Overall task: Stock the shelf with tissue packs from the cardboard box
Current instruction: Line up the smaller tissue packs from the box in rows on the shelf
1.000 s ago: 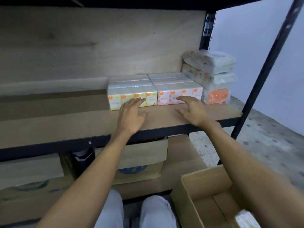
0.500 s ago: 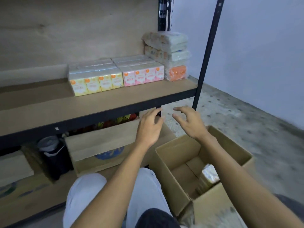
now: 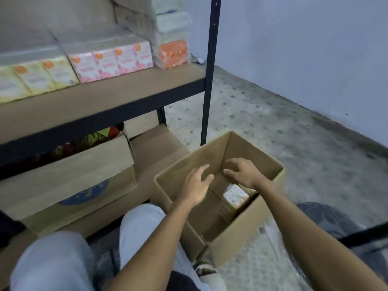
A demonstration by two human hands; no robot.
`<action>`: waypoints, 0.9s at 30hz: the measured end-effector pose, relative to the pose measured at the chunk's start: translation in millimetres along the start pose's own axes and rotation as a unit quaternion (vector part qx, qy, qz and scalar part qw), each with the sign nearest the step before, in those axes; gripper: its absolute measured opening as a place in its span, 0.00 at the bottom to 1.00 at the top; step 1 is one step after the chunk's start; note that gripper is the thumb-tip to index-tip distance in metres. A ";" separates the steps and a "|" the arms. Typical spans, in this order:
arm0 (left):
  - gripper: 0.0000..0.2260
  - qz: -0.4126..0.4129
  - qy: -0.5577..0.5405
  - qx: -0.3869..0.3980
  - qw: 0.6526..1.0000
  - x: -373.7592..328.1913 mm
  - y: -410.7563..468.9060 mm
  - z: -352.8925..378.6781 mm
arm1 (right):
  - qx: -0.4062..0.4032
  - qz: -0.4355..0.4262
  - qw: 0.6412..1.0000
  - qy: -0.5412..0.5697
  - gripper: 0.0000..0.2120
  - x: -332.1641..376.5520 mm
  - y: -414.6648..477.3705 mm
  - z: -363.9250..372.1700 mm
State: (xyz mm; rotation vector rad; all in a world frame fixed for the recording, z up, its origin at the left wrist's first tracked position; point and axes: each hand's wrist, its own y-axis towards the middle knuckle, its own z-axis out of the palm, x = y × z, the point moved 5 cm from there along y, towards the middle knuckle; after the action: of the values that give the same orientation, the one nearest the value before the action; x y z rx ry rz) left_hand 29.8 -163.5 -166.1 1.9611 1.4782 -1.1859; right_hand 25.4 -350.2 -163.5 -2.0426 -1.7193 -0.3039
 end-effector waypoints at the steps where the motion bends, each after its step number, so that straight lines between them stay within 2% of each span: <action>1: 0.20 -0.005 0.005 0.014 1.000 2.2 4.8 12.5 | 0.011 0.011 1.000 -0.015 0.30 -11.0 3.2 2.9; 4: 0.21 -0.014 0.036 0.050 0.998 10.2 19.4 48.7 | 0.036 0.033 0.997 -0.064 0.25 -41.9 15.4 11.5; 12: 0.23 -0.046 0.098 0.124 0.986 35.9 54.3 126.7 | 0.108 0.077 0.987 -0.088 0.24 -97.8 53.6 33.8; 17: 0.25 -0.057 0.097 0.143 0.983 46.6 64.5 159.5 | 0.172 0.093 0.978 -0.072 0.29 -122.5 73.9 56.7; 21: 0.26 -0.068 0.072 0.151 0.984 54.4 71.1 176.5 | 0.216 0.093 0.965 -0.112 0.35 -144.4 91.1 76.9; 24: 0.28 -0.078 0.047 0.132 0.987 55.5 75.7 182.7 | 0.224 0.085 0.959 -0.151 0.29 -141.7 92.1 72.6; 27: 0.32 -0.101 0.013 0.123 0.987 55.0 80.0 190.4 | 0.230 0.076 0.955 -0.170 0.31 -148.0 98.0 71.3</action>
State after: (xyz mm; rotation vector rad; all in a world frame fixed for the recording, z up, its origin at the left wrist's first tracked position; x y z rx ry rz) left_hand 35.2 -301.4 -329.3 2.0251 1.6439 -1.4990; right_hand 83.0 -457.7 -310.8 -1.9282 -1.6093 0.4836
